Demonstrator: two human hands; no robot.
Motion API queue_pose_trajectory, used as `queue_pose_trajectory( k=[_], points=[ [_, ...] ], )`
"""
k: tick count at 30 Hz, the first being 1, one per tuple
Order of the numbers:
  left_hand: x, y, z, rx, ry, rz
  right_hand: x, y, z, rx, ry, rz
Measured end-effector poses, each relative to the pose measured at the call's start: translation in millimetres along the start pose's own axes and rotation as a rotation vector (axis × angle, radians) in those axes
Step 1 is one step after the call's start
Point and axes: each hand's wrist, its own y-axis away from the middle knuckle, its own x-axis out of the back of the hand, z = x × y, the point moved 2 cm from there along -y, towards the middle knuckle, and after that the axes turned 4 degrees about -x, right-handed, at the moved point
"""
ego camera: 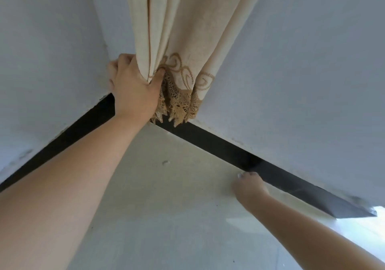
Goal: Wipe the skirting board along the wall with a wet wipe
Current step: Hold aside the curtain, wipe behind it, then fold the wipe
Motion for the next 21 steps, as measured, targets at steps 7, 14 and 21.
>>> queue_pose_trajectory(
  k=[7,14,21],
  points=[
    [-19.0,39.2,46.0,0.052,0.014,-0.099,-5.4,16.3,15.6,0.150,0.041,0.387],
    [-23.7,69.9,69.8,0.044,0.007,-0.161,-48.3,35.2,40.4,-0.078,-0.121,0.185],
    [-26.2,75.8,72.1,0.001,-0.121,-0.400,-1.9,84.9,1.0,0.101,-0.535,0.247]
  ],
)
